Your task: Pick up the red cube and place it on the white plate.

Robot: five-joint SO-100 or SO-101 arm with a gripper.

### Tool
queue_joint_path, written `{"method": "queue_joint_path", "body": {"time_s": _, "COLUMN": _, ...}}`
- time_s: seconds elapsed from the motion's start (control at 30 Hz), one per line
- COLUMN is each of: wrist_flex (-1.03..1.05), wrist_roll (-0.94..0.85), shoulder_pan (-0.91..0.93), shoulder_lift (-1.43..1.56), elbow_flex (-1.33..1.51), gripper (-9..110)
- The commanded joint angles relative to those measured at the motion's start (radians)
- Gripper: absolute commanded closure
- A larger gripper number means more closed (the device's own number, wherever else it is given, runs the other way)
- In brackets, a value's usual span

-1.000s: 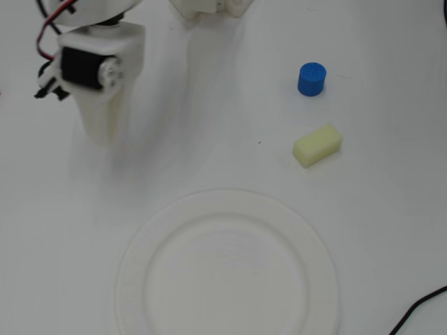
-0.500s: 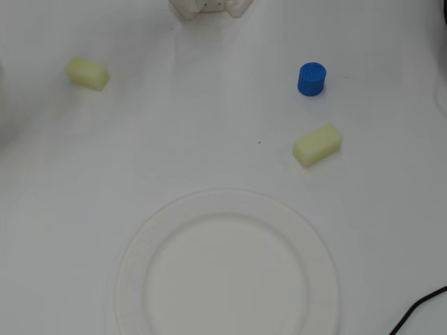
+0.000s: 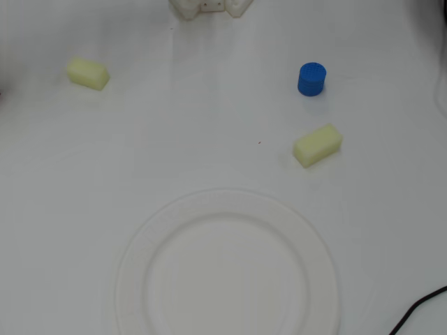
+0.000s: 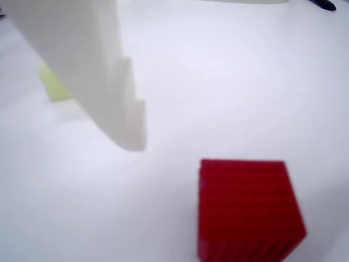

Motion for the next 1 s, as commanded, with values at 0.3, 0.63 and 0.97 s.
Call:
{"method": "queue_joint_path", "body": {"time_s": 0.3, "wrist_flex": 0.002, "wrist_roll": -0.044, "shoulder_pan": 0.002, "shoulder_lift": -0.083, "elbow_flex": -0.198, "gripper": 66}}
{"method": "queue_joint_path", "body": {"time_s": 0.63, "wrist_flex": 0.005, "wrist_roll": -0.078, "shoulder_pan": 0.057, "shoulder_lift": -0.244, "elbow_flex": -0.354, "gripper": 68}}
{"method": "queue_joint_path", "body": {"time_s": 0.97, "wrist_flex": 0.005, "wrist_roll": -0.064, "shoulder_pan": 0.060, "shoulder_lift": -0.256, "elbow_flex": -0.368, "gripper": 102}}
